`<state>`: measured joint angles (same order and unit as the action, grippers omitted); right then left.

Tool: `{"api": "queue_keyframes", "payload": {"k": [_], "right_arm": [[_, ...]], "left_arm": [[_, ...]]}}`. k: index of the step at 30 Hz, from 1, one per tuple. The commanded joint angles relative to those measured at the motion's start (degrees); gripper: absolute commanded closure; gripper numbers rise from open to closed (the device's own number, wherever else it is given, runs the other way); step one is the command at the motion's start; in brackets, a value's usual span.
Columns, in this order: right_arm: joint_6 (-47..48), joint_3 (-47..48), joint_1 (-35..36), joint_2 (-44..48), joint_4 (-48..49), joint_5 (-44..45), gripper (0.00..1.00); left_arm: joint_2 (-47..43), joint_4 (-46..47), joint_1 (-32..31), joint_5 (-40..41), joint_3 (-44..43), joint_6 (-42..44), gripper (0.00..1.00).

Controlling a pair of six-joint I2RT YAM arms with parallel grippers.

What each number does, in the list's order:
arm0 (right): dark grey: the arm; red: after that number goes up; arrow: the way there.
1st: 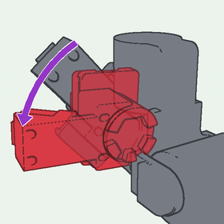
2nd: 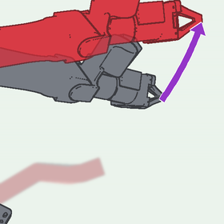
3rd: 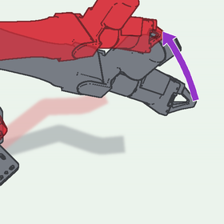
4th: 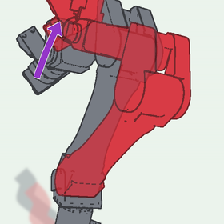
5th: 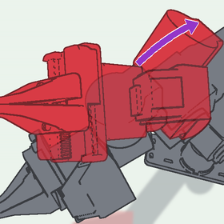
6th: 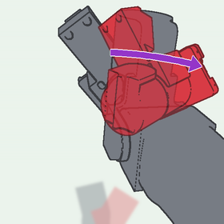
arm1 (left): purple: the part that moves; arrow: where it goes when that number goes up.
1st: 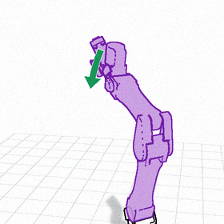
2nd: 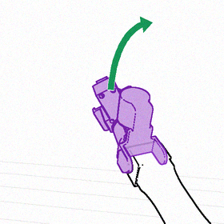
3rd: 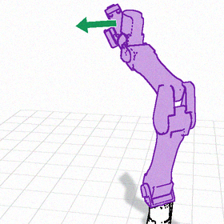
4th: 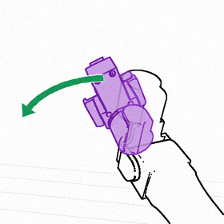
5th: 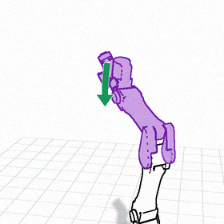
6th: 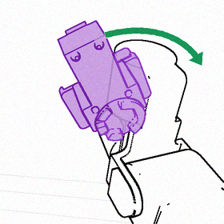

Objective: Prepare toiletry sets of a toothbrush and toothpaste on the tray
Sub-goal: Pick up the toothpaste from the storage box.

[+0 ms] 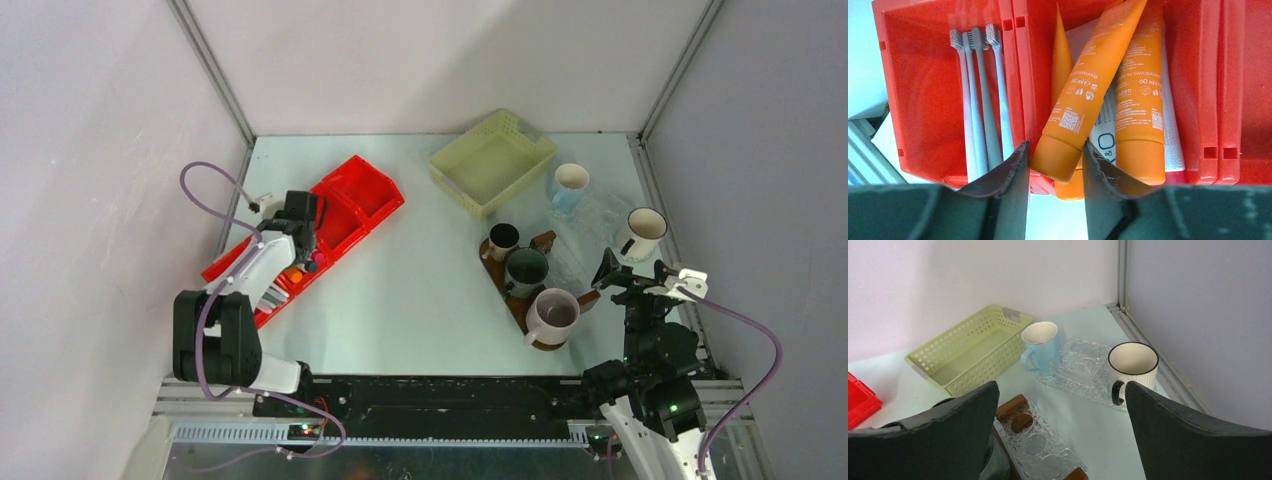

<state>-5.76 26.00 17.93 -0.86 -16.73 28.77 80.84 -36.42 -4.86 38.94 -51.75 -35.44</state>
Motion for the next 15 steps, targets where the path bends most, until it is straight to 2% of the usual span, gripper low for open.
{"api": "queue_keyframes", "payload": {"k": [1,10,15], "right_arm": [[0.54,-0.2,0.17,3.07,2.76,0.85,0.0],[0.57,-0.09,0.17,3.06,3.23,-0.8,0.01],[0.53,1.03,0.01,2.27,3.06,-3.08,0.01]], "left_arm": [[0.42,0.5,0.46,-1.64,-1.93,-0.73,0.69],[-8.74,-3.03,0.46,-2.11,-2.64,1.15,0.99],[-15.16,-3.69,0.44,-4.06,-2.81,2.44,1.0]]}}
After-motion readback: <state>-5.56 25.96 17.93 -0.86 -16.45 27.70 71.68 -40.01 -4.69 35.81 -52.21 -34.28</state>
